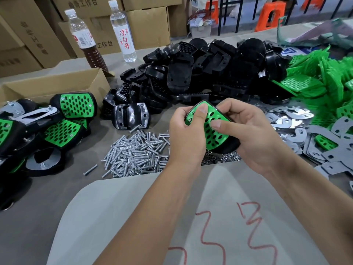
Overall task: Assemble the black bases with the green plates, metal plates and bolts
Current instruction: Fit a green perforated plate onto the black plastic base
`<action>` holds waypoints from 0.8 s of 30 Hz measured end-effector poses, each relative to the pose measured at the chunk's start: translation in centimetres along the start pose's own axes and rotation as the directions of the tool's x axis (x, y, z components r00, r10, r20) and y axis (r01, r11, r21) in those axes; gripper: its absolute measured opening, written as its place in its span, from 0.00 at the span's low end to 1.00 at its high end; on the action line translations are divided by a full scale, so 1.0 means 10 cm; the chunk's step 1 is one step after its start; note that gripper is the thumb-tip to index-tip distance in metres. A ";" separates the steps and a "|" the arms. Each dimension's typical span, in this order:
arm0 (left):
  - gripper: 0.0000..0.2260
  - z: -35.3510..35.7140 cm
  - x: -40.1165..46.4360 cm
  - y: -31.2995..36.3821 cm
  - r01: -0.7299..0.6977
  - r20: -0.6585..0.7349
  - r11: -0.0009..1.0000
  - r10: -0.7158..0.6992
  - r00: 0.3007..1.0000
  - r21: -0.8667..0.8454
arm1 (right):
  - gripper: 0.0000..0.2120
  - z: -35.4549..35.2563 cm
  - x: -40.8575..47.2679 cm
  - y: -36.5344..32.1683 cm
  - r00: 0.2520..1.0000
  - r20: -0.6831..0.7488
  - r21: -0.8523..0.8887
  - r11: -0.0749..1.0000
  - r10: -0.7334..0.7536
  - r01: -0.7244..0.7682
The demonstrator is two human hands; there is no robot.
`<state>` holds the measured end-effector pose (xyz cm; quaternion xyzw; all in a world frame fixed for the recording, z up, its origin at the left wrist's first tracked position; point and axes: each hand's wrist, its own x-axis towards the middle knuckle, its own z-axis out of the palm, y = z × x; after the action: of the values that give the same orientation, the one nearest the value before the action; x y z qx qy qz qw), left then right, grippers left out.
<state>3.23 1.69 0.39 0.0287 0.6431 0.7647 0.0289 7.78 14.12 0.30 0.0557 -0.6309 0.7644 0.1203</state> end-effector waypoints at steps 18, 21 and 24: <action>0.08 -0.05 -0.02 0.09 -0.143 0.090 0.988 0.148 0.985 -0.060 | 0.19 0.03 0.02 0.04 0.993 -0.012 0.253 0.961 0.118 -0.111; 0.06 0.02 -0.08 0.12 -0.061 0.088 0.990 0.073 0.993 -0.130 | 0.15 -0.02 0.00 0.00 0.999 0.020 0.199 0.979 0.049 -0.052; 0.07 0.02 -0.10 0.16 0.085 0.126 0.973 -0.059 0.990 -0.213 | 0.16 -0.05 -0.01 -0.03 0.997 0.072 0.114 0.993 0.014 -0.022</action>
<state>4.20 1.58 1.99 0.0476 0.5533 0.8258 0.0979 8.03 14.64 0.50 0.0839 -0.5901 0.7981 0.0874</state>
